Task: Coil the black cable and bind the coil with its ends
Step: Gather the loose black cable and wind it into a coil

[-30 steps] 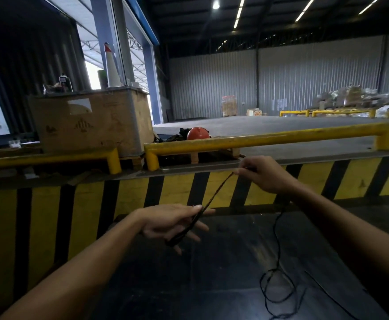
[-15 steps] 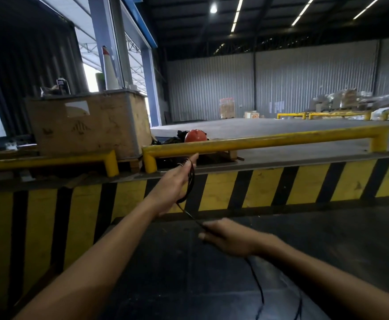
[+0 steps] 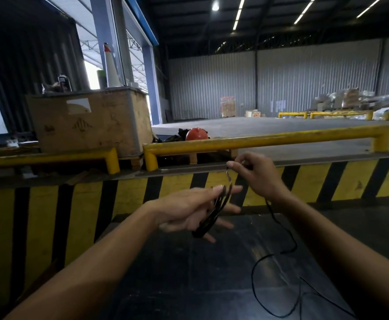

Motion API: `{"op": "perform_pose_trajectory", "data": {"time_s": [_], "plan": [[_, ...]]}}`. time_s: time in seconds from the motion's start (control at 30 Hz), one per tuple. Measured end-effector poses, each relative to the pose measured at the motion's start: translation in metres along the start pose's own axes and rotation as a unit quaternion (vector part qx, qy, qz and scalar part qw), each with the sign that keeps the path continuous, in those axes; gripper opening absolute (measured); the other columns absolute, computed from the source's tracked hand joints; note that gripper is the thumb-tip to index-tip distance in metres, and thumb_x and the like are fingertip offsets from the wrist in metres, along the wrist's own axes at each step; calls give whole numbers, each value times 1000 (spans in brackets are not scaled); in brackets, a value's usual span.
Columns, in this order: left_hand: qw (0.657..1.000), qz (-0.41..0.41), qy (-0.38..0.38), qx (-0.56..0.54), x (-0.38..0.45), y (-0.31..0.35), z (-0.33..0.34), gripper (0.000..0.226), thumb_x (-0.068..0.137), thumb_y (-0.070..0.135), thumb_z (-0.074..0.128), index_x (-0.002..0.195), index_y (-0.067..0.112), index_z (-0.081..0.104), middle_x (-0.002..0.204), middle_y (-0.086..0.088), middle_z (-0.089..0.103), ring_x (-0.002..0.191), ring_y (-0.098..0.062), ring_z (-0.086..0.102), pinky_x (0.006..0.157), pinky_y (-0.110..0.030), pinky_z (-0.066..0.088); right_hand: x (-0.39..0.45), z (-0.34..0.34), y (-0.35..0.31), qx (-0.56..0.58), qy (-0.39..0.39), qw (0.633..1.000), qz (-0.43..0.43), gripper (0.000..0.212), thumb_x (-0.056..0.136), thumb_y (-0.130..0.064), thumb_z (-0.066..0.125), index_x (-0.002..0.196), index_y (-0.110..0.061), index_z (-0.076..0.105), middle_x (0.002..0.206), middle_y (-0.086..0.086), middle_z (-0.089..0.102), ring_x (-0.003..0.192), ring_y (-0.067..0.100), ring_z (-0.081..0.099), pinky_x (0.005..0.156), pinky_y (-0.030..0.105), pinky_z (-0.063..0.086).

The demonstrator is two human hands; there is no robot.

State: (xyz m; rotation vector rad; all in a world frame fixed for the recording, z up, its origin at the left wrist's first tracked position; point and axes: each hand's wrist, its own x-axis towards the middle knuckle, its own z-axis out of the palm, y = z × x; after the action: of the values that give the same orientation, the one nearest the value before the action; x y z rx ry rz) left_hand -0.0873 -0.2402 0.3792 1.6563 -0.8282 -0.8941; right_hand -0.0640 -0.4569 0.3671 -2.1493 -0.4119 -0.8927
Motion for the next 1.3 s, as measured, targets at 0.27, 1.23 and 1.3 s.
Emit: {"op": "perform_pose_trajectory", "data": {"time_s": [0.27, 1.23, 1.3], "plan": [[943, 236, 186, -146, 18, 30, 0, 35, 94, 47, 29, 121, 50, 51, 150, 1, 37, 129, -26, 44, 106, -67, 27, -73, 74, -26, 33, -279, 960, -14, 23, 99, -32, 38, 78, -35, 46, 71, -9, 53, 60, 4, 51, 57, 22, 41], [934, 194, 239, -183, 16, 22, -5, 36, 98, 43, 28, 126, 40, 50, 157, -9, 23, 144, -32, 20, 108, -65, 20, -89, 57, -16, -100, -491, 865, 20, 31, 96, -47, 34, 89, -24, 54, 84, 3, 62, 71, 18, 60, 68, 38, 53], [919, 134, 365, -59, 17, 7, -18, 42, 99, 41, 29, 137, 30, 42, 154, -9, 29, 142, -30, 26, 112, -58, 19, -76, 41, -14, -124, -474, 871, 24, 25, 96, -47, 36, 88, -30, 53, 83, 0, 62, 72, 16, 62, 65, 32, 53]]}}
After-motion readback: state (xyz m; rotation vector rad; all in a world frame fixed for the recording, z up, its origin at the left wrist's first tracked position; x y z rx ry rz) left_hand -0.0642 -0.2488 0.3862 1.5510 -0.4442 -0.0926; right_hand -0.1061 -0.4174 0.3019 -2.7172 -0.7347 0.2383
